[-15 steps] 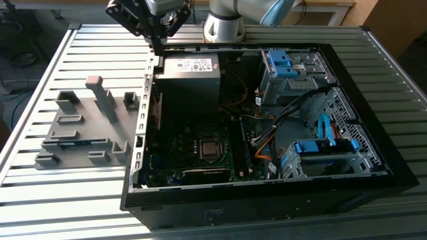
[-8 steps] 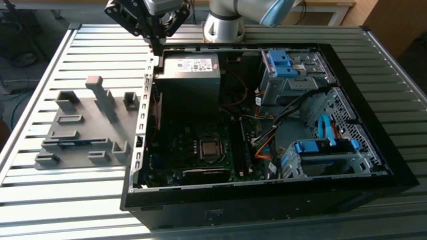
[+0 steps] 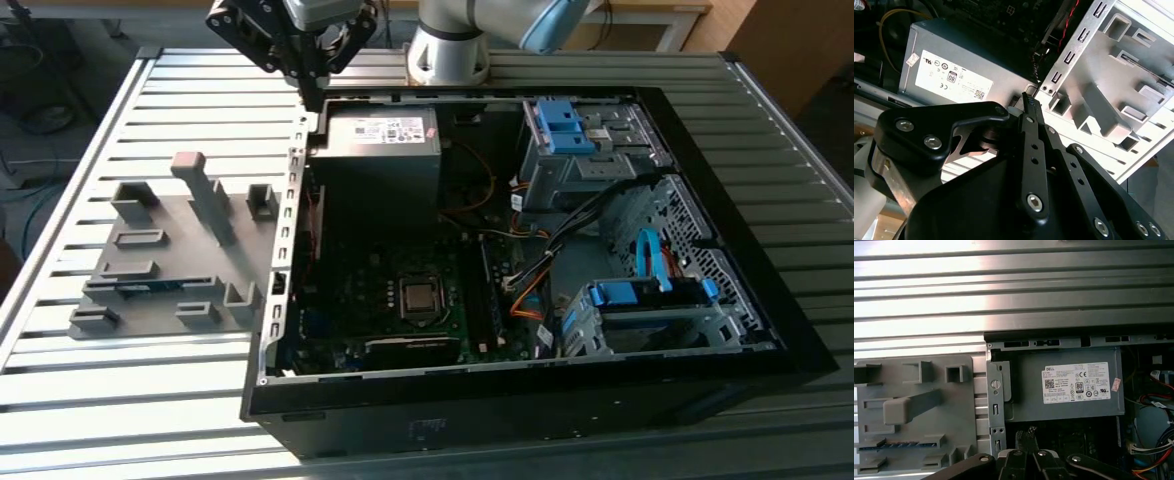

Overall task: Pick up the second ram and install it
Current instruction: 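Reach for the second ram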

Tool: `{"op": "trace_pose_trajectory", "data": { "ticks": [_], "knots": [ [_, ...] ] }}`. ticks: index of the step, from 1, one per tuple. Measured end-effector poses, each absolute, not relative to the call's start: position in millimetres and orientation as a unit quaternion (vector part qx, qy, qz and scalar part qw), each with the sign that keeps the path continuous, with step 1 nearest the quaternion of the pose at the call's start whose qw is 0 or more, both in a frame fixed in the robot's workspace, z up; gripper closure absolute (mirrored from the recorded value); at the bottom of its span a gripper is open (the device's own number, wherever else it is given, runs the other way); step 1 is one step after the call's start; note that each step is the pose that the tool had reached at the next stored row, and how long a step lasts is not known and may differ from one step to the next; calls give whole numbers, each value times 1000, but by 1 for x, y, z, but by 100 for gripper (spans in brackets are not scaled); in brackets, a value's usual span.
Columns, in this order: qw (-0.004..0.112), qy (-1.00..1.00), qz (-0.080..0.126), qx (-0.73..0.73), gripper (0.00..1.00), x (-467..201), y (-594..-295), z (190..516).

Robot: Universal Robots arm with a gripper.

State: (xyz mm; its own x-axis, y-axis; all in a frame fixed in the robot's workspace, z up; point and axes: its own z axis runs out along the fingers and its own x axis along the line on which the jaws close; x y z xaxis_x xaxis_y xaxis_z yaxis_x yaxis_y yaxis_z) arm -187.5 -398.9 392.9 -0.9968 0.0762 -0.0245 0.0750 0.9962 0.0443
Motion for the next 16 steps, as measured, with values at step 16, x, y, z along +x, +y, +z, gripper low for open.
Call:
{"op": "trace_pose_trajectory", "data": {
  "ticks": [16],
  "knots": [
    [13, 999, 22, 38, 89, -192, -399, 393]
  ]
}}
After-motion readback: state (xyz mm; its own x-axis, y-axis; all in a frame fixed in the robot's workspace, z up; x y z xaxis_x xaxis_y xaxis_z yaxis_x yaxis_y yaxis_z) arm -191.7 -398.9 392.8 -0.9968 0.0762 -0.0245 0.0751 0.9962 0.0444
